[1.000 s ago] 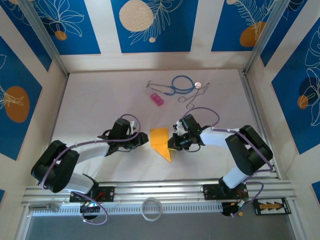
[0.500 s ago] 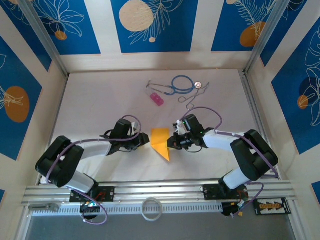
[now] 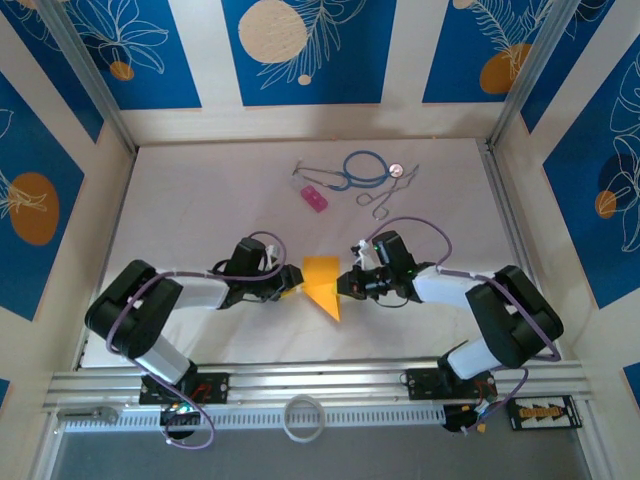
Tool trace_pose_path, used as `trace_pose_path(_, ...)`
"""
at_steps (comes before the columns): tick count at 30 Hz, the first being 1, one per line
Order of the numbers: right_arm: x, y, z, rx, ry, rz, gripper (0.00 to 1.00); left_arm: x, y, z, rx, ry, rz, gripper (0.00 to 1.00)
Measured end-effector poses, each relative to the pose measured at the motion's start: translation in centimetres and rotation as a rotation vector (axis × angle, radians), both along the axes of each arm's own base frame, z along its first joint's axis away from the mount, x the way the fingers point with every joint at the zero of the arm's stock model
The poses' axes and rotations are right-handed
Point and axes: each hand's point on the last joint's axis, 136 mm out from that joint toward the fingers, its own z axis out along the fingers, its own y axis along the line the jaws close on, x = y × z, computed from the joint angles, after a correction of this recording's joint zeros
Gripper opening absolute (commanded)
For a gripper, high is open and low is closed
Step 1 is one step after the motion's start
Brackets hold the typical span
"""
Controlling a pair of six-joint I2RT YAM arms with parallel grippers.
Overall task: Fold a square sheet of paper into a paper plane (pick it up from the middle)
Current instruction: Fourth fold the wing at the center of the table.
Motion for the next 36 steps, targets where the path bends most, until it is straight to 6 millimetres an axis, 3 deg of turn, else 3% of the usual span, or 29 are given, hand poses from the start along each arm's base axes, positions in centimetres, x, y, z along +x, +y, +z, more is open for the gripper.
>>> trace_pose_path(19,-0.1,-0.2,0.7,0.04,-0.018,0.004,0.0,1.6,-1.8,0.1,-0.106,0.022,0.012,0.32)
trace_pose_path(36,-0.3,-0.8,0.0,0.032,-0.001,-0.008,0.0,2.1,-2.3,0.9,-0.144,0.004,0.02,0.07)
